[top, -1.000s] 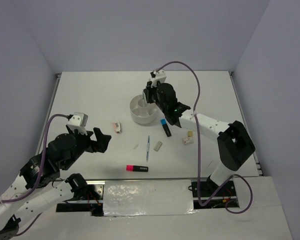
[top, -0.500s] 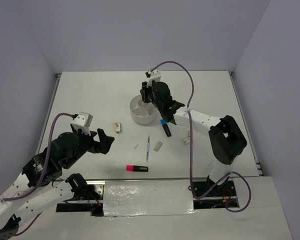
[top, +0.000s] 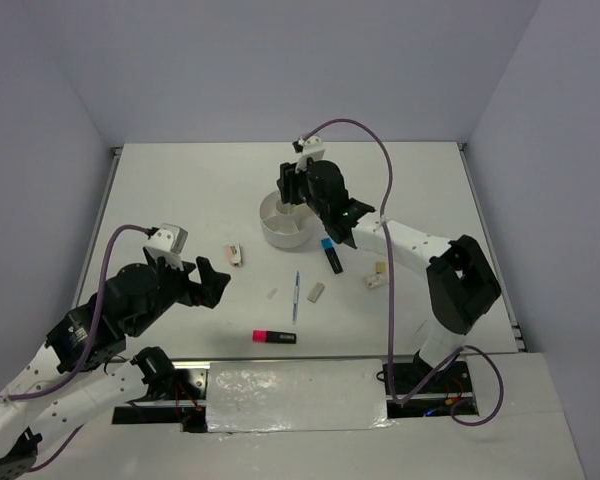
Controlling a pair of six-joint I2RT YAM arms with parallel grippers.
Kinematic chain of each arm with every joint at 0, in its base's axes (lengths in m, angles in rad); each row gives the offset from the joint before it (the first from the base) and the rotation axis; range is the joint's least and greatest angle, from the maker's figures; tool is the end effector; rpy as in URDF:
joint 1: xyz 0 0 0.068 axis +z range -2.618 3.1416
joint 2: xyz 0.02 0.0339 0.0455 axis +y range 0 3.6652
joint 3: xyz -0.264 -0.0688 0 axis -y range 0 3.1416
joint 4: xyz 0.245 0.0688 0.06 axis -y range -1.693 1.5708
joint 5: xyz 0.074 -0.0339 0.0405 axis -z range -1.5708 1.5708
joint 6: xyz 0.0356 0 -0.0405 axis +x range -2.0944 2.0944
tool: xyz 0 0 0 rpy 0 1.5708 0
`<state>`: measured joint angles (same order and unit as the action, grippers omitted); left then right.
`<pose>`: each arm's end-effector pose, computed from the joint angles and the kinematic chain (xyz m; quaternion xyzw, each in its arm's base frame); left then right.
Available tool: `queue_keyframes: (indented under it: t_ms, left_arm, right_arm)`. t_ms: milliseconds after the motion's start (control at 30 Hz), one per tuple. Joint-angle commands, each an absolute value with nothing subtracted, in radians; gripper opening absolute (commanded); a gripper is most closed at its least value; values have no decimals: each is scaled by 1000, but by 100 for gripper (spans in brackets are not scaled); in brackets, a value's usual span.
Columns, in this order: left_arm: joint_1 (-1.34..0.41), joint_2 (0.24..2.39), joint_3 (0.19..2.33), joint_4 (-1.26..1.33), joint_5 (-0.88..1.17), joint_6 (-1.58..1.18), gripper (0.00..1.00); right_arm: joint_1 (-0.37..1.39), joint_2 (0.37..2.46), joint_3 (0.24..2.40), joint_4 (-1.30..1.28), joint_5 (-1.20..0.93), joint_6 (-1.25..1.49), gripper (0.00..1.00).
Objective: Sort the stationery into containers
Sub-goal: Place the pen in the storage box, then pick up the pen from the center of the board.
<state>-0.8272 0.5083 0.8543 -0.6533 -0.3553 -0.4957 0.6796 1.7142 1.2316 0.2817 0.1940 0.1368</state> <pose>0.0781 -0.0666 0.3490 0.0281 0.8006 -0.2445 0.5463 0.3227 0.2519 0.2925 -0.1476 0.7590 0.1811 0.6077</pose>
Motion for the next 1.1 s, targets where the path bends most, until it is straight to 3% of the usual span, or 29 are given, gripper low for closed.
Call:
queue_keyframes:
  t_ms: [0, 267, 567, 800, 1067]
  left_arm:
    - [-830, 522, 857, -612, -344, -472, 99]
    - [-827, 518, 871, -675, -500, -541, 99]
    - [-787, 555, 887, -732, -591, -598, 99]
    - [-784, 571, 888, -735, -584, -603, 99]
    - [-782, 566, 882, -721, -558, -588, 99]
  right_arm:
    - [675, 1565, 1311, 224, 186, 163, 56]
    - [739, 1381, 1374, -223, 288, 360, 55]
    - [963, 1397, 1285, -644, 527, 682, 61]
    - [1043, 1479, 1192, -651, 525, 845, 61]
    - [1043, 1635, 1184, -571, 446, 851, 46]
